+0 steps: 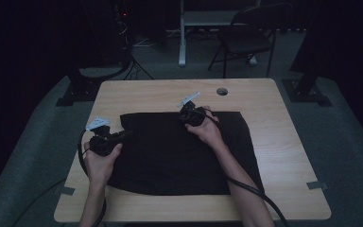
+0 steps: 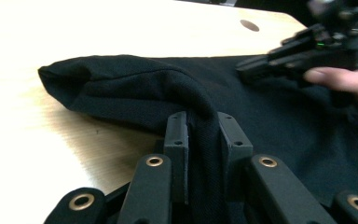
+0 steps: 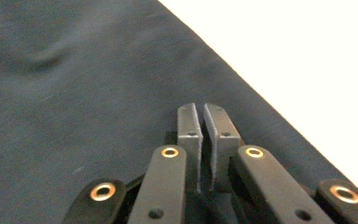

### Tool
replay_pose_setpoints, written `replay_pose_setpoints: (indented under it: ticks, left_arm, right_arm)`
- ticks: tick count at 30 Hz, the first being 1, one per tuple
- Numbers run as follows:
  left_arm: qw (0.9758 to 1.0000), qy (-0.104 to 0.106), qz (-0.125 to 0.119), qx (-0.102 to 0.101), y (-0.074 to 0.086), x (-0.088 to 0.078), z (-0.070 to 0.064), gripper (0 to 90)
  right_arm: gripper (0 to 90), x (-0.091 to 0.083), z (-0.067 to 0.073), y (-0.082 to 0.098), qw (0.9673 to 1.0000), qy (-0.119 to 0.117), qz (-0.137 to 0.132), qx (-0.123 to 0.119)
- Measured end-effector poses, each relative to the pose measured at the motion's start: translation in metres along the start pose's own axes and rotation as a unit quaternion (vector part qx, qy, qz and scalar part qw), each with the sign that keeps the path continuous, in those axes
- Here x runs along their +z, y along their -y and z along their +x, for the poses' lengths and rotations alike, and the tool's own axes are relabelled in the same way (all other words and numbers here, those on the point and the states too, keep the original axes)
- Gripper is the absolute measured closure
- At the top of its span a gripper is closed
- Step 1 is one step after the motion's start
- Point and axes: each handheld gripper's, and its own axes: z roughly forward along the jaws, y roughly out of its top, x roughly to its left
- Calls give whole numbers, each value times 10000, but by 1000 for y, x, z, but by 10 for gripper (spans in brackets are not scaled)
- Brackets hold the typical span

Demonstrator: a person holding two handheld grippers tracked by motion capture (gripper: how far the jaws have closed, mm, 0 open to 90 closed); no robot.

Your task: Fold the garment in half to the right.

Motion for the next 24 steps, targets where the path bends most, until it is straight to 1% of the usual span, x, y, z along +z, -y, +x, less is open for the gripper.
replay_pose_setpoints:
  ticks: [4, 7, 8, 12, 15, 18, 21, 23, 24]
  left_arm:
    - [10000, 34, -31, 63, -3, -2, -4, 778]
    - [9999, 34, 2, 133, -6, -2, -7, 778]
    - [9999, 48, 6, 151, -7, -2, -8, 777]
    - [9997, 89, -20, 241, -10, -3, -11, 777]
    - [9996, 118, -36, 244, -11, -3, -12, 777]
    - [9997, 150, -54, 210, -11, -2, -12, 777]
    - [9997, 144, -66, 167, -10, -2, -11, 776]
    - [9998, 138, -61, 148, -10, -2, -10, 776]
    - [9998, 135, -66, 135, -10, -2, -9, 776]
  right_arm:
    - [859, 7, -14, -3, 9998, 50, -20, 201]
    - [859, 11, -22, -5, 9996, 98, -5, 264]
    - [861, 12, -23, -6, 9996, 126, -7, 248]
    - [861, 19, -27, -10, 9993, 223, 44, 306]
    - [845, 23, -28, -13, 9989, 243, 27, 412]
    - [798, 24, -28, -14, 9986, 266, -4, 453]
    - [713, 23, -28, -13, 9983, 279, -59, 502]
    - [675, 19, -27, -13, 9987, 226, -47, 452]
    - [660, 16, -27, -13, 9991, 189, -43, 389]
